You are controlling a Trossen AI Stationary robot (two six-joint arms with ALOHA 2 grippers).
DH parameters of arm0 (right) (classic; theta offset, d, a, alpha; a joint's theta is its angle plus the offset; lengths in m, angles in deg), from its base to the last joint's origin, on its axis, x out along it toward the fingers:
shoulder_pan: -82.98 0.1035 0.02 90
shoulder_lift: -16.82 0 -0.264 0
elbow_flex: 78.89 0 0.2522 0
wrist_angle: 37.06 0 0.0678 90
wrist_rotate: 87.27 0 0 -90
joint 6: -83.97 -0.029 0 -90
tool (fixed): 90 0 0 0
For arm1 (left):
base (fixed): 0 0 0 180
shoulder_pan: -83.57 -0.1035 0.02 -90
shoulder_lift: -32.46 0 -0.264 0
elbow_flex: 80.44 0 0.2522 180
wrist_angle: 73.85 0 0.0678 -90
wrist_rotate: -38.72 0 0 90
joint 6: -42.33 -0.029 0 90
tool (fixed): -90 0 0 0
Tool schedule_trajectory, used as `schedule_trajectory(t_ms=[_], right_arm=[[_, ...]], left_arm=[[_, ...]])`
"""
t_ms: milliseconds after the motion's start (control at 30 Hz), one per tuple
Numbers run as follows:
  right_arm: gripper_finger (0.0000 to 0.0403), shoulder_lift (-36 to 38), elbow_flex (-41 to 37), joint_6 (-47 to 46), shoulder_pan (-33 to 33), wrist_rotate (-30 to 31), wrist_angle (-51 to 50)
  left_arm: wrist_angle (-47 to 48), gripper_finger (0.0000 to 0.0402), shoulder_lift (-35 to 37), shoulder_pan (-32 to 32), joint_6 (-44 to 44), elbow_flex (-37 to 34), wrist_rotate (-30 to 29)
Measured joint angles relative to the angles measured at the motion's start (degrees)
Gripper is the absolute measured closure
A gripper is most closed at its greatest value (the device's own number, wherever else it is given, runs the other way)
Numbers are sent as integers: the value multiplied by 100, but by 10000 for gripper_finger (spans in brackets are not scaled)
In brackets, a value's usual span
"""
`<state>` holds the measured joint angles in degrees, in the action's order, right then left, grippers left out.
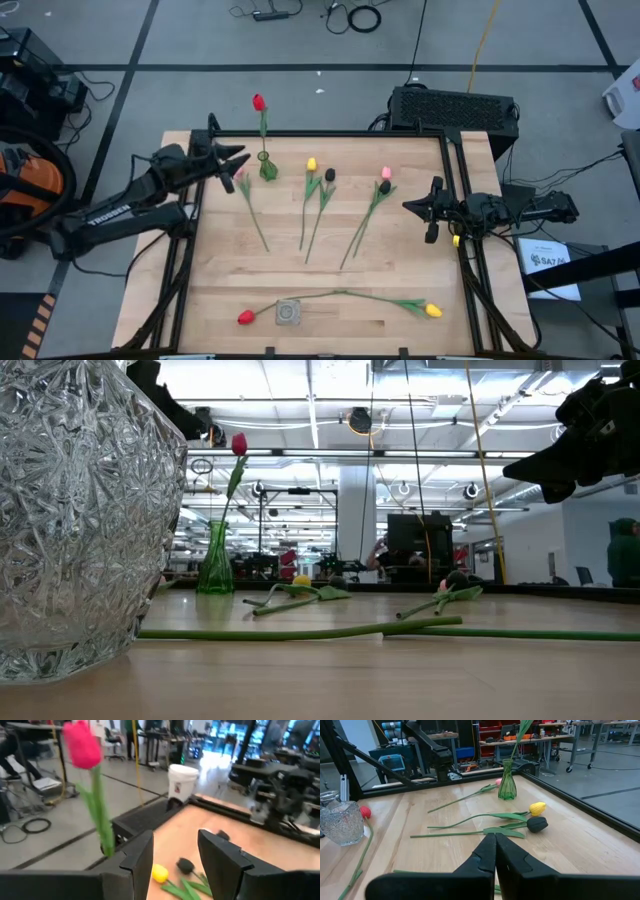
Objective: Sort flowers into vase by color
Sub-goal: Put the top yellow flower into the transparent vase
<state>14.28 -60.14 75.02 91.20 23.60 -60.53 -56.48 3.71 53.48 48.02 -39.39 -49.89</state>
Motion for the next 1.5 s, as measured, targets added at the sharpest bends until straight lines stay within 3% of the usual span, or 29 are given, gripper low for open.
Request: schedule_trajectory(t_ms=[167,300,533,733,1000,1333,1500], right_arm=[[403,-1,0,0,1,0,0],[403,0,0,0,1,0,0],[403,0,-1,0,0,1,0],[403,0,0,0,1,0,0],[403,-1,0,0,1,0,0],[403,1,0,0,1,0,4],[403,1,0,0,1,0,2]], left_arm=[[228,240,-278,1072,80,466,-1134],[322,240,-784,1827,691,710,-2128],[319,240,-1868,2797,1675,869,-2981],[337,240,-2511,3389,2382,1135,-3204],[339,259,-3007,4096,2402,1623,-3799],[330,301,-3553,4223,2853,2122,-3944],[-461,304,-3943,4205,2992,2218,-3935]])
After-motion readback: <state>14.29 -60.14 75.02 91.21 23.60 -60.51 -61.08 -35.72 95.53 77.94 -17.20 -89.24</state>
